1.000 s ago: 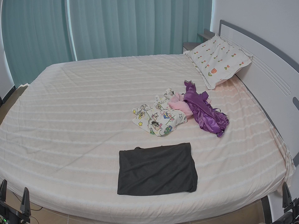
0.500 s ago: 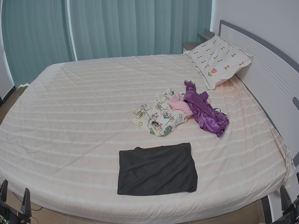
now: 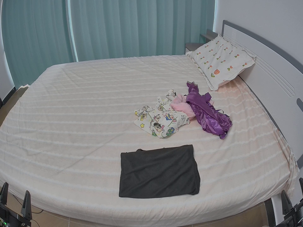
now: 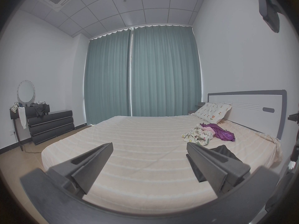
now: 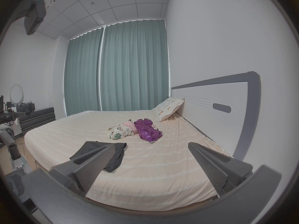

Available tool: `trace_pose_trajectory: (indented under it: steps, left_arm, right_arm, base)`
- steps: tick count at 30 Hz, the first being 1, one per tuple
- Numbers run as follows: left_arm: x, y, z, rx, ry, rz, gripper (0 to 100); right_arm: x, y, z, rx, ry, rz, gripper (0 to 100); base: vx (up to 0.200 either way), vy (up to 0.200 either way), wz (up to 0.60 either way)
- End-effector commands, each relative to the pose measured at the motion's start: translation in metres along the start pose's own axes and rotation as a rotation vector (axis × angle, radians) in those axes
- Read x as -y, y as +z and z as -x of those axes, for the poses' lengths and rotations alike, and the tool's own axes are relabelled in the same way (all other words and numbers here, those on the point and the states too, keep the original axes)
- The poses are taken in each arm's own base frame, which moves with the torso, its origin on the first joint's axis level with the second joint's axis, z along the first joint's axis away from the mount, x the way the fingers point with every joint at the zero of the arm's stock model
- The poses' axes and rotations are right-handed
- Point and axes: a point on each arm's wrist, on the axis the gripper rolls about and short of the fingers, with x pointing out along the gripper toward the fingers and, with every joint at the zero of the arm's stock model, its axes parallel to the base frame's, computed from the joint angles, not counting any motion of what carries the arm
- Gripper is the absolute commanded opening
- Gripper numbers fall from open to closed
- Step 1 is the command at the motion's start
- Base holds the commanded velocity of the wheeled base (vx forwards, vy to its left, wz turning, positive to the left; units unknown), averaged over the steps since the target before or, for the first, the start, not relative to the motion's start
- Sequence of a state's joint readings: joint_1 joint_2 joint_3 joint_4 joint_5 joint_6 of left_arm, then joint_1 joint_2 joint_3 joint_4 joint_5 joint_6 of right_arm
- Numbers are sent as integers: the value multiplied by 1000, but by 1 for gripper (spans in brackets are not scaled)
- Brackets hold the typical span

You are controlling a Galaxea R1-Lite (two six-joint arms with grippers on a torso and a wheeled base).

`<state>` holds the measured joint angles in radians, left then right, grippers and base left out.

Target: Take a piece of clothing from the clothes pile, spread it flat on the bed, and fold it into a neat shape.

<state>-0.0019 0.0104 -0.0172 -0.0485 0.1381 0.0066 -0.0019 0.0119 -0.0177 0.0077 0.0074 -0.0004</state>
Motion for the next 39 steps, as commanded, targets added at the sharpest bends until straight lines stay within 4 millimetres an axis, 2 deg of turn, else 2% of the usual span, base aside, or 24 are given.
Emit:
trace_pose_trajectory:
  steps: [1, 14, 23, 39]
  left_arm:
    - [0, -5, 0, -8, -1, 12, 100]
    - [0, -6, 0, -12, -2, 117, 100]
    - [3, -9, 0, -55, -127, 47, 100]
    - [4, -10, 0, -56, -158, 2, 100]
  right_arm:
    - [0, -5, 0, -7, -1, -5, 100]
    - [0, -5, 0, -7, -1, 4, 100]
    - [0, -4, 0, 2, 1, 6, 100]
    - [0, -5, 0, 0, -1, 6, 100]
  base:
    - [0, 0, 0]
    - [0, 0, 0]
    - [0, 0, 0]
    - [0, 0, 0]
